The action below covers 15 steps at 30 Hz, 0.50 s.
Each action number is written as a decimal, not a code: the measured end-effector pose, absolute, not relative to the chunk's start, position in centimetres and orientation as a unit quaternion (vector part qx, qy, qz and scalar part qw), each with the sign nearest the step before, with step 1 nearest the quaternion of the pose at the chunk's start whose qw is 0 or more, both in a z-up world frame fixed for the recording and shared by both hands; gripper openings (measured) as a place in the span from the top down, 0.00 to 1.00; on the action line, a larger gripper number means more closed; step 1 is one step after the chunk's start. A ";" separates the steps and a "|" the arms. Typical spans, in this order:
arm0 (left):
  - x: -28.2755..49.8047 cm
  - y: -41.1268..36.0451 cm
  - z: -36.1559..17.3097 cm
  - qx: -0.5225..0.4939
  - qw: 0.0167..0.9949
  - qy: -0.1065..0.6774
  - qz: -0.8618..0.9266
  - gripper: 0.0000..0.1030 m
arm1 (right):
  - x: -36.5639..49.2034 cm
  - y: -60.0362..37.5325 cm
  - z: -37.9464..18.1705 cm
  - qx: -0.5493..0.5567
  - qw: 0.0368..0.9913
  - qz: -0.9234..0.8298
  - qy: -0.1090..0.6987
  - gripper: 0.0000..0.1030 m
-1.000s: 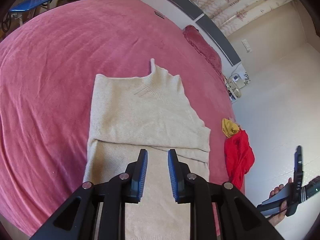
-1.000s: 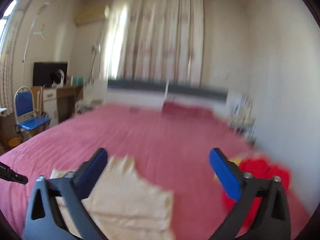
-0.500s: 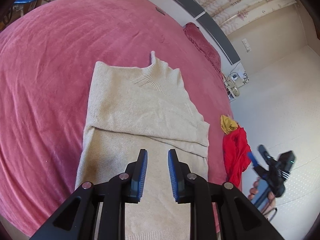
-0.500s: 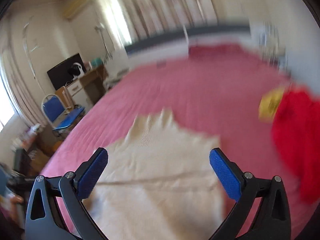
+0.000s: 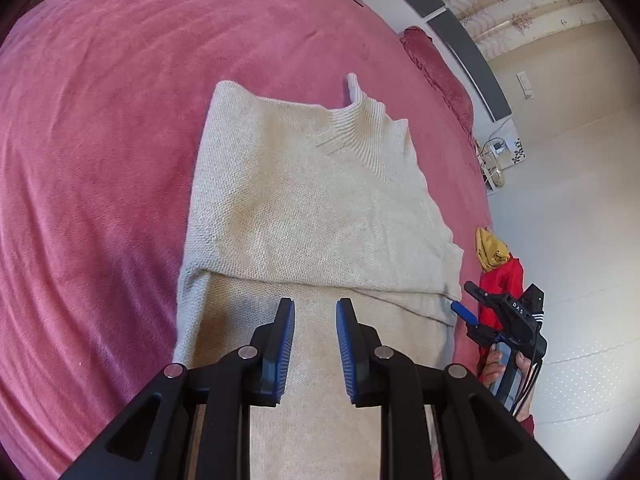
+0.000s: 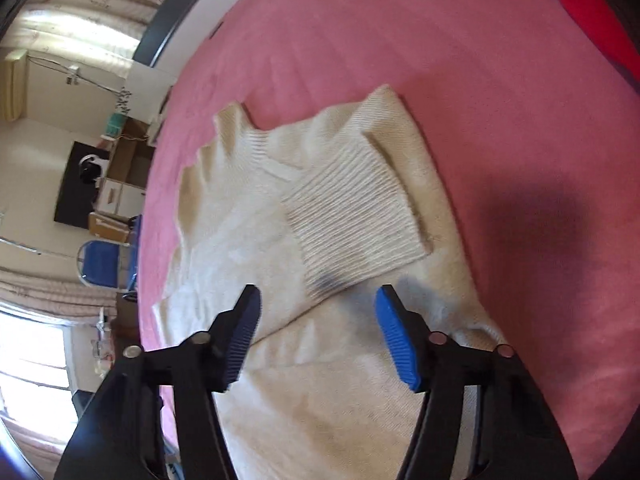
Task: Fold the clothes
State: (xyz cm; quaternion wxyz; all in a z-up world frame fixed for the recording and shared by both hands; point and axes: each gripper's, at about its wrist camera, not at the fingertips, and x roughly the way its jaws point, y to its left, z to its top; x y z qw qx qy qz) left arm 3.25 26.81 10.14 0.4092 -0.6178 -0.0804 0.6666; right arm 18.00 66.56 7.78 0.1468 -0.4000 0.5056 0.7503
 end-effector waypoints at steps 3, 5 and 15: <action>3.2 27.3 9.7 -0.621 0.410 -0.081 0.663 0.80 | 17.7 67.2 6.6 -0.392 0.146 0.741 0.525 0.41; 3.2 27.6 9.5 -0.621 0.409 -0.079 0.663 0.80 | 17.5 67.3 6.4 -0.390 0.147 0.744 0.522 0.42; 3.3 27.9 10.4 -0.595 0.413 -0.040 0.688 0.80 | 16.8 65.6 7.9 -0.395 0.187 0.789 0.431 0.95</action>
